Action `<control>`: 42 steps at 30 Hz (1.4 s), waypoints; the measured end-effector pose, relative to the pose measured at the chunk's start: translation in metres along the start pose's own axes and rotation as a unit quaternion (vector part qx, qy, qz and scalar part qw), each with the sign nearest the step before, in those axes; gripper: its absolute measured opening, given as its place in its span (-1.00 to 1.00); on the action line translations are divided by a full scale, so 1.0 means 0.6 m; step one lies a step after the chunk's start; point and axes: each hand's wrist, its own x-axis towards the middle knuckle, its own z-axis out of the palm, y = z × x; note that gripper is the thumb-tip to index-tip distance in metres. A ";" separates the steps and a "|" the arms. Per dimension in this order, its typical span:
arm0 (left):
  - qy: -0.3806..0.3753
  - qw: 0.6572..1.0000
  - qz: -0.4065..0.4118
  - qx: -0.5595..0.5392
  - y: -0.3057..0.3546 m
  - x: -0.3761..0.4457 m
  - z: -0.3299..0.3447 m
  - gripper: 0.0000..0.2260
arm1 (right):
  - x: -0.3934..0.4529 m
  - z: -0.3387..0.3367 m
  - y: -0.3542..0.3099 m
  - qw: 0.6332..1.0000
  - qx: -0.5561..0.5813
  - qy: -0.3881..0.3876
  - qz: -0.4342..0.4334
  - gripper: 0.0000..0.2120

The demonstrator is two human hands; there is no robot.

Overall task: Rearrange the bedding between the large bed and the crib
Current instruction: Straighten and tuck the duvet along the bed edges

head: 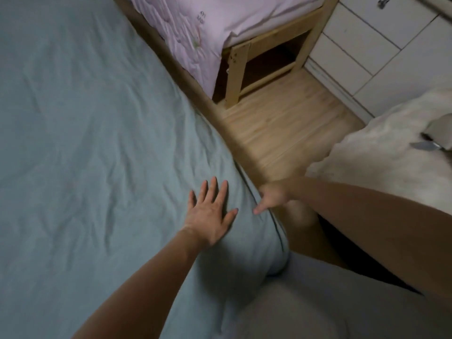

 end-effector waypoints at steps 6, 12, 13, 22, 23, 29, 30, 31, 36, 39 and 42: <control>-0.014 0.999 -0.047 0.018 0.043 0.051 0.009 -0.37 | 0.017 0.054 0.046 0.958 0.286 0.031 0.007 -0.35; 0.017 0.998 -0.059 0.029 0.057 0.064 0.013 -0.38 | 0.020 0.064 0.053 0.906 0.384 0.178 -0.006 -0.66; 0.028 0.997 -0.066 0.025 0.058 0.063 0.016 -0.39 | 0.018 0.066 0.048 0.900 0.390 0.196 -0.016 -0.68; 0.069 0.990 -0.079 0.098 0.065 0.067 0.056 -0.36 | -0.001 0.113 0.175 0.941 0.064 0.330 0.044 -0.66; 0.057 0.989 -0.086 0.109 0.062 0.067 0.059 -0.36 | 0.010 0.115 0.178 0.953 0.067 0.293 0.048 -0.69; 0.121 0.981 -0.043 0.143 0.054 0.096 0.057 -0.35 | 0.042 0.048 0.152 0.962 -0.014 0.264 0.074 -0.62; 0.152 0.978 -0.049 0.137 0.059 0.102 0.058 -0.34 | 0.039 0.038 0.144 0.953 0.008 0.300 0.037 -0.56; 0.172 0.974 -0.074 0.126 0.065 0.106 0.057 -0.34 | 0.036 0.030 0.133 0.944 0.056 0.326 -0.017 -0.52; 0.066 0.993 -0.065 0.072 0.047 0.117 0.060 -0.37 | 0.064 0.090 0.096 0.964 0.163 0.147 -0.152 -0.47; 0.159 0.980 0.045 0.109 0.037 0.113 0.043 -0.38 | 0.070 0.111 0.106 0.992 0.106 0.072 0.011 -0.52; 0.125 0.987 -0.065 0.082 0.045 0.104 0.048 -0.38 | 0.060 0.102 0.099 0.966 0.168 0.193 -0.021 -0.45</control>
